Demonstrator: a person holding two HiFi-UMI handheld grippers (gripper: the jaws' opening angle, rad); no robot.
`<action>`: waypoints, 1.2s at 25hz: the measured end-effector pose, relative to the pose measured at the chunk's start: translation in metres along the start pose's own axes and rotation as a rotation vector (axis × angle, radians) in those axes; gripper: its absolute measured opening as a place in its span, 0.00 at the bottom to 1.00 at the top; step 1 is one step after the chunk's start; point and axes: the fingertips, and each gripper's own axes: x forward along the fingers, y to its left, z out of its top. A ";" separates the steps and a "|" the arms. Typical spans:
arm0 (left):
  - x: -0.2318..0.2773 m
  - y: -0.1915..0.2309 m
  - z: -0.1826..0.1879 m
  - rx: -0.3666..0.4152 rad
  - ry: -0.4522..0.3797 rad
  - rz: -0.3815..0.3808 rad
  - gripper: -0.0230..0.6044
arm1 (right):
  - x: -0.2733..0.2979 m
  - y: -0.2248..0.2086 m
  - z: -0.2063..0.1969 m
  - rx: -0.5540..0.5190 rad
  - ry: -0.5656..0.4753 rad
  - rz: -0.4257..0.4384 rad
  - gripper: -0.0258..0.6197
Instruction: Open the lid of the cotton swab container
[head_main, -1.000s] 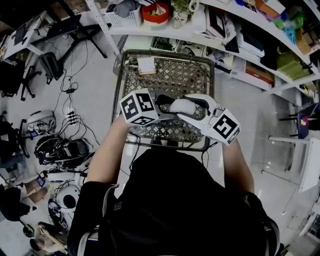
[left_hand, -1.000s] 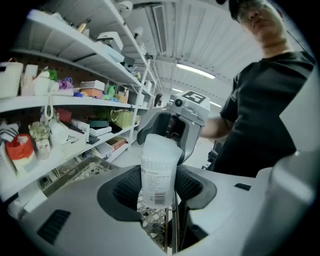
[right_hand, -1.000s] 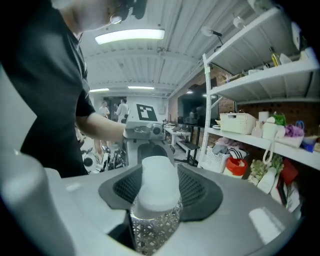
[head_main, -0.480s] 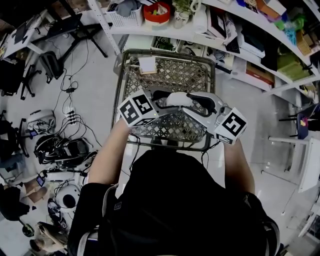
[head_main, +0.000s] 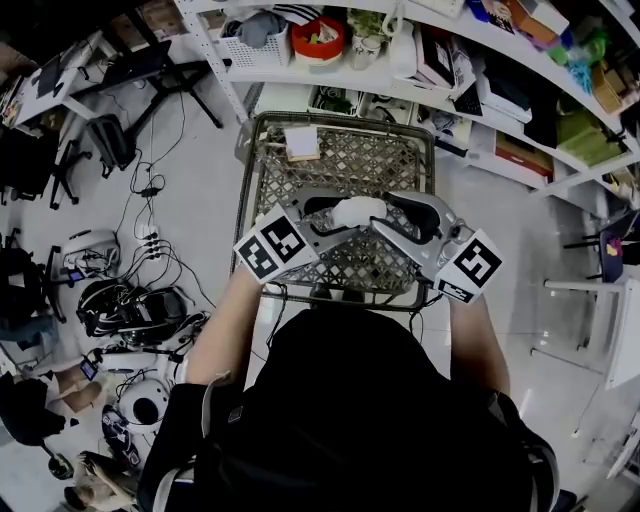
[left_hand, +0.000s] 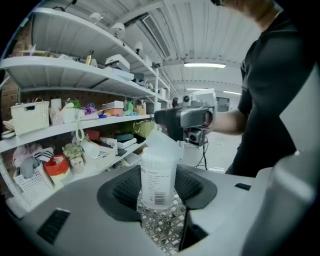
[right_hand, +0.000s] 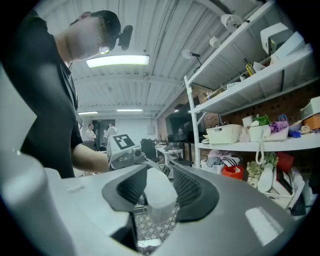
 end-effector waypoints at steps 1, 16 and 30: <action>-0.001 -0.006 0.004 0.016 -0.013 -0.018 0.35 | 0.001 0.000 -0.002 0.016 0.013 0.017 0.32; -0.008 0.016 -0.008 -0.092 -0.016 0.095 0.35 | 0.000 0.021 -0.003 0.082 -0.017 0.171 0.28; -0.049 0.032 0.005 -0.174 -0.058 0.279 0.35 | -0.045 -0.042 0.056 0.149 -0.255 -0.127 0.06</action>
